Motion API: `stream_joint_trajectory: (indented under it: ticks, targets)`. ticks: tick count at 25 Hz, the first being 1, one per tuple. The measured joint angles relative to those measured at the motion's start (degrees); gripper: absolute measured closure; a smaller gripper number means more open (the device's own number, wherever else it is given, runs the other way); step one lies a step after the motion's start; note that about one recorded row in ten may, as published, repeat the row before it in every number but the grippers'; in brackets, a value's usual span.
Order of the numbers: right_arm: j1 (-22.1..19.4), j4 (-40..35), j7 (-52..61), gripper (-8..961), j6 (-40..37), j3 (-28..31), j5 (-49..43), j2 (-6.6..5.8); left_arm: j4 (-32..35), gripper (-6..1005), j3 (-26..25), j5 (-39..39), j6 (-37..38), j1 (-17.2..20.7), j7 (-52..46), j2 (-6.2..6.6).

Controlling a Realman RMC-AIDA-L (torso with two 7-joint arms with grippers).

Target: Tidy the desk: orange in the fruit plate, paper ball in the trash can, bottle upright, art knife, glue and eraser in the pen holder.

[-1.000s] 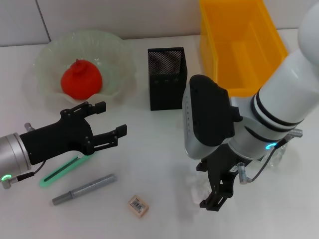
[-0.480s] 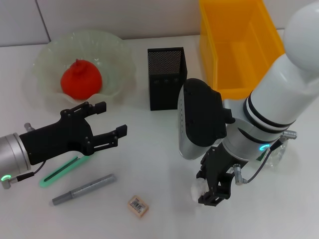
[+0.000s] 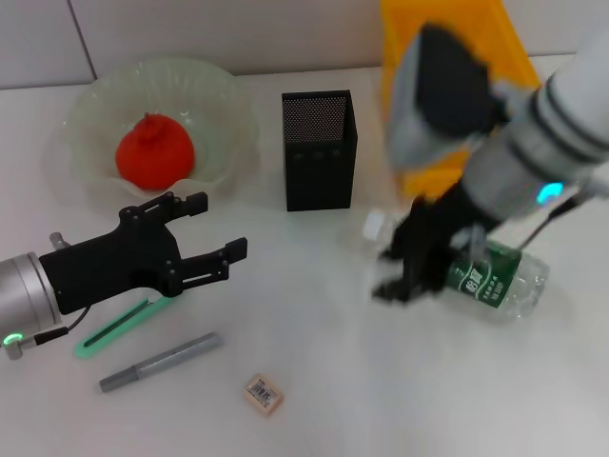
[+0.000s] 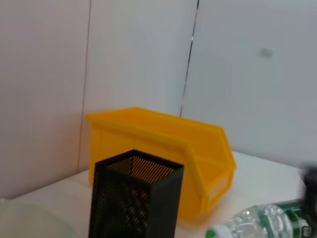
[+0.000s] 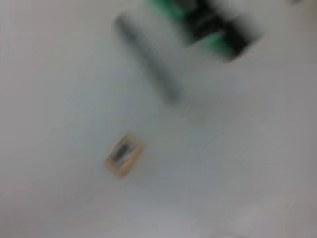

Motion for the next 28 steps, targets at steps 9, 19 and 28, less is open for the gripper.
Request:
stream_joint_trajectory:
  ticks: [9,19,28]
  targets:
    - [2.3,-3.9,-2.8,516,5.0,26.3,-2.7,-2.1,0.9,136,2.5,0.0,4.5,0.3,0.4,0.04]
    - [4.7,10.5,-4.7,508,24.6,28.4,-6.5,-2.82,0.9,137,4.1,5.2,4.6,0.2,0.1,-0.4]
    - [6.1,18.0,-4.6,412,32.8,28.6,-9.1,-2.05,0.9,137,3.8,5.7,4.9,0.5,0.0,-0.51]
